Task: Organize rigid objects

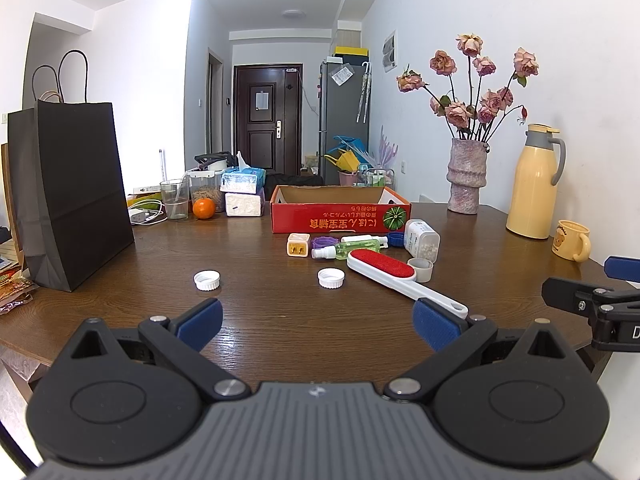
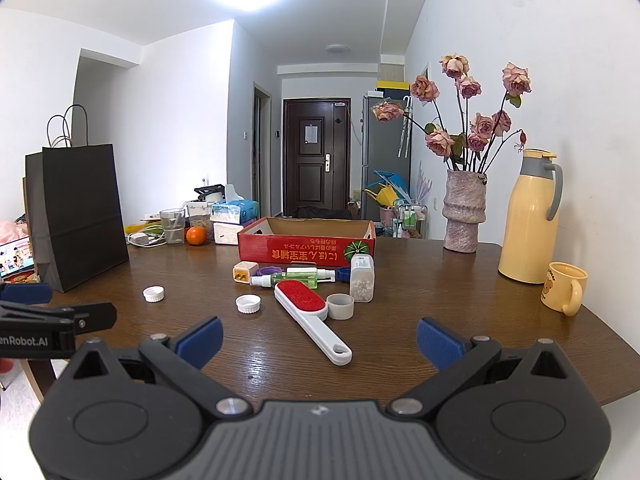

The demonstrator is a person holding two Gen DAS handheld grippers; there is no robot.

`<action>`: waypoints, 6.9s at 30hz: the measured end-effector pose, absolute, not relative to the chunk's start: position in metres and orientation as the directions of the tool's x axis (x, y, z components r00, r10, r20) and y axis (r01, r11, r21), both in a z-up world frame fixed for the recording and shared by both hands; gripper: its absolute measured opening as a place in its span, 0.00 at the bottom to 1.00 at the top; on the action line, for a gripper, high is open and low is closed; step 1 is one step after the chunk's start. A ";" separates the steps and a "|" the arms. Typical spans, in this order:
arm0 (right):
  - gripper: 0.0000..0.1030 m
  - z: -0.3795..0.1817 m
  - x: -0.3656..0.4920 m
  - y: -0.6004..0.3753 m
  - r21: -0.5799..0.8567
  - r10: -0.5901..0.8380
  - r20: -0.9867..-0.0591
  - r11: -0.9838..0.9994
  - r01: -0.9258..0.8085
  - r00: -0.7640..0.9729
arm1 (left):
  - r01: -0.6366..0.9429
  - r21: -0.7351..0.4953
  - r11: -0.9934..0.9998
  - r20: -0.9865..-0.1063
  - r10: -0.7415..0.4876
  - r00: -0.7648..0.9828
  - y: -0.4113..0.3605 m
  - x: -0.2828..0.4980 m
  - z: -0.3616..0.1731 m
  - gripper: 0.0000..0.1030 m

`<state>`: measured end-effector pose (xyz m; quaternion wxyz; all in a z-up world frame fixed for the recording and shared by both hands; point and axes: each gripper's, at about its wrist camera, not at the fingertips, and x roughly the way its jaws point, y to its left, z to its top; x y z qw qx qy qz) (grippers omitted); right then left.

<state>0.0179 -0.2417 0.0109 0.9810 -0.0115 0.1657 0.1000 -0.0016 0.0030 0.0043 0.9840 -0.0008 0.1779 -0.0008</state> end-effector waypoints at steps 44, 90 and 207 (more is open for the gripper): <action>1.00 -0.001 0.048 -0.238 0.010 0.195 -0.379 0.978 -0.206 0.905 | -0.030 -0.034 0.999 -0.390 0.015 0.921 0.012 0.025 0.002 1.00; 0.99 -0.076 0.275 -0.167 0.004 0.168 -0.644 0.976 -0.216 0.747 | -0.209 -0.047 0.977 -0.612 0.138 0.779 0.121 0.239 -0.069 1.00; 0.54 -0.002 0.465 -0.154 0.110 0.321 -0.461 0.946 -0.306 0.827 | -0.187 -0.109 0.976 -0.495 0.109 0.862 0.047 0.437 0.022 0.40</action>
